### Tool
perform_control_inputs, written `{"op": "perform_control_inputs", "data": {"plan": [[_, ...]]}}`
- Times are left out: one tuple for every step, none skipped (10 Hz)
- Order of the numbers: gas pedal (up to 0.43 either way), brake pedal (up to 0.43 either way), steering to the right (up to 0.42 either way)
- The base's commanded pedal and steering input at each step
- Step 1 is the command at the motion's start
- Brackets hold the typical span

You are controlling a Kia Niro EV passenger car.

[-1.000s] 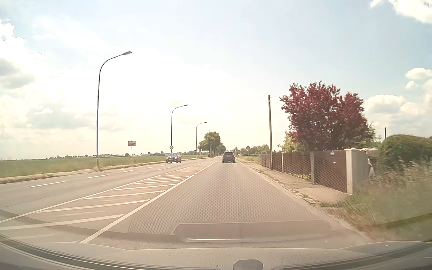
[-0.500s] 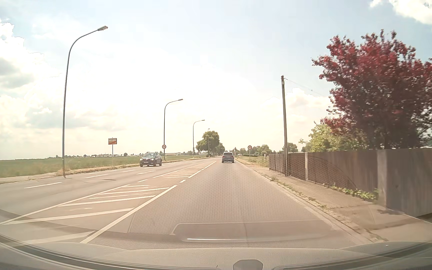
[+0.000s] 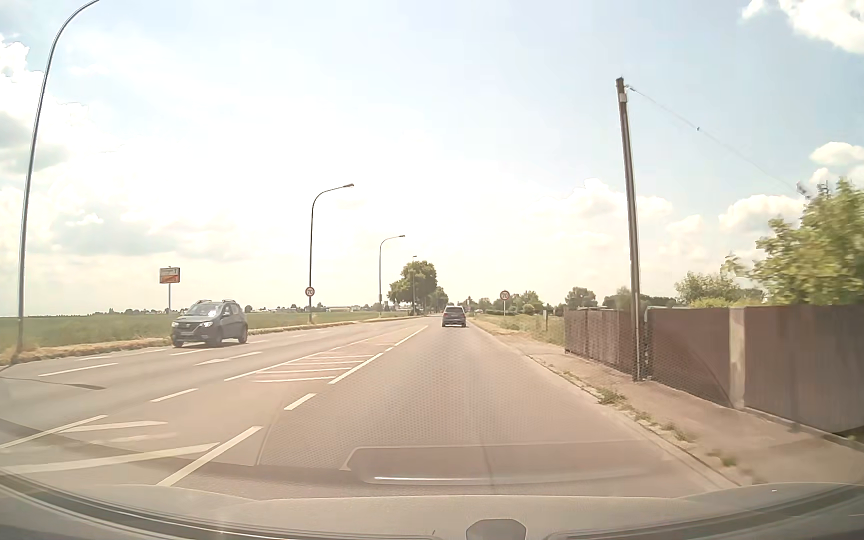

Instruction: Follow the waypoints while adhering to traffic rules and regulations

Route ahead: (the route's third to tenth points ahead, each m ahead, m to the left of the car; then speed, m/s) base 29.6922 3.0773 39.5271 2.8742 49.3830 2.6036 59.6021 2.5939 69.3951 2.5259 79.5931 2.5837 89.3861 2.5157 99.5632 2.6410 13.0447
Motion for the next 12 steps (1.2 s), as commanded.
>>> {"op": "perform_control_inputs", "data": {"plan": [[0.157, 0.0, -0.003], [0.157, 0.0, -0.003], [0.157, 0.0, -0.004], [0.15, 0.0, -0.004], [0.15, 0.0, -0.004], [0.15, 0.0, -0.004], [0.15, 0.0, -0.004], [0.15, 0.0, -0.004], [0.15, 0.0, -0.004], [0.138, 0.0, -0.004], [0.138, 0.0, -0.004], [0.138, 0.0, -0.004]]}}
